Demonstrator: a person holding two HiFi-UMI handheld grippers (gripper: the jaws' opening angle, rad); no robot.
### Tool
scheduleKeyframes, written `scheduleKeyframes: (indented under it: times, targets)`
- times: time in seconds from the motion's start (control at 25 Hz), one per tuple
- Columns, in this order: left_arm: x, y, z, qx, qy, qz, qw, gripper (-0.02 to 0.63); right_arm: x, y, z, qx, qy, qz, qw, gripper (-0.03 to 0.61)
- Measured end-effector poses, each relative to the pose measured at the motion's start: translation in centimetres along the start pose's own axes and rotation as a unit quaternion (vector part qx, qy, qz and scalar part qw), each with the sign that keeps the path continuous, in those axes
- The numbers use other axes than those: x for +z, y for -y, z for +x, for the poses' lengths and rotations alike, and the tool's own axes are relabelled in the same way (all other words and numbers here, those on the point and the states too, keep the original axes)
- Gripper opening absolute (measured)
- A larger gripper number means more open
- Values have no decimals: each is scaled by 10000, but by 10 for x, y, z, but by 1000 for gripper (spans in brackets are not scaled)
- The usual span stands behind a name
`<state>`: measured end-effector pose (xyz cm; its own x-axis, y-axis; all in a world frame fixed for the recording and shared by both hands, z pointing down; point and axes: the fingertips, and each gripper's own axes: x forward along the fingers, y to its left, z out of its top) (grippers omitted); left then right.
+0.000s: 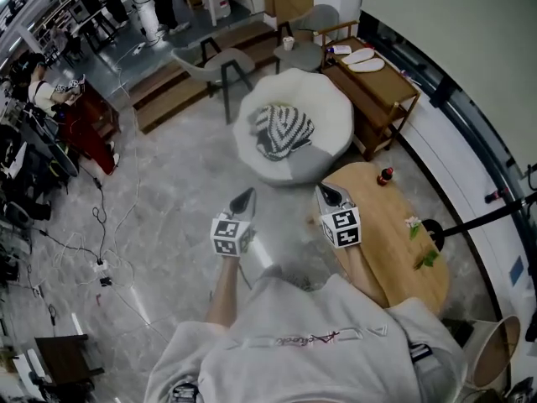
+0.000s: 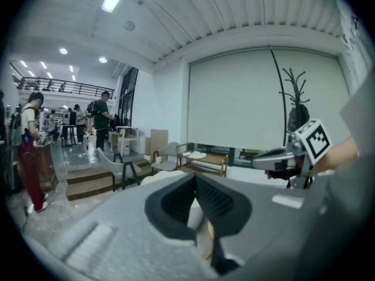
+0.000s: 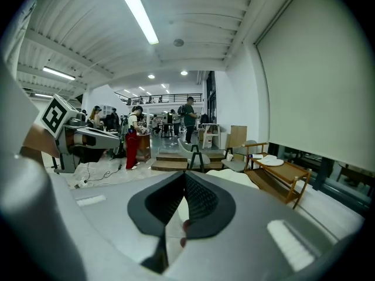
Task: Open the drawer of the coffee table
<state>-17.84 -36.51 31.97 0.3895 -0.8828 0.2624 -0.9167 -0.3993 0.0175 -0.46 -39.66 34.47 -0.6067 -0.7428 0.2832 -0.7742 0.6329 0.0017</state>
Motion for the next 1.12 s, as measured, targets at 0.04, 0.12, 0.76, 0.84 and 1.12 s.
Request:
scheduleKeyframes:
  times: [0.04,0.12,0.76,0.84,1.12]
  targets:
    - [2,3,7,-84,10,29,10000,-2,0,6,-2,-94,6,27,10000,5]
    - [7,9,21,-274,11,86,9996,-2,1,20,-8,-312,25,76,9995,5]
    - [33,137,166,-3145,-149,696,9466,-2,-39,142,-124,-3238,-179,1011,9405,5]
    - [30,141,170,-3414,-192,806,9362,-2,-45,143,-132,-3570,-147,1225,9259,5]
    - [30,129,178,-3966,-260,887,9133,-2,-42,117,-149,-4253,-76,1478,8929,5]
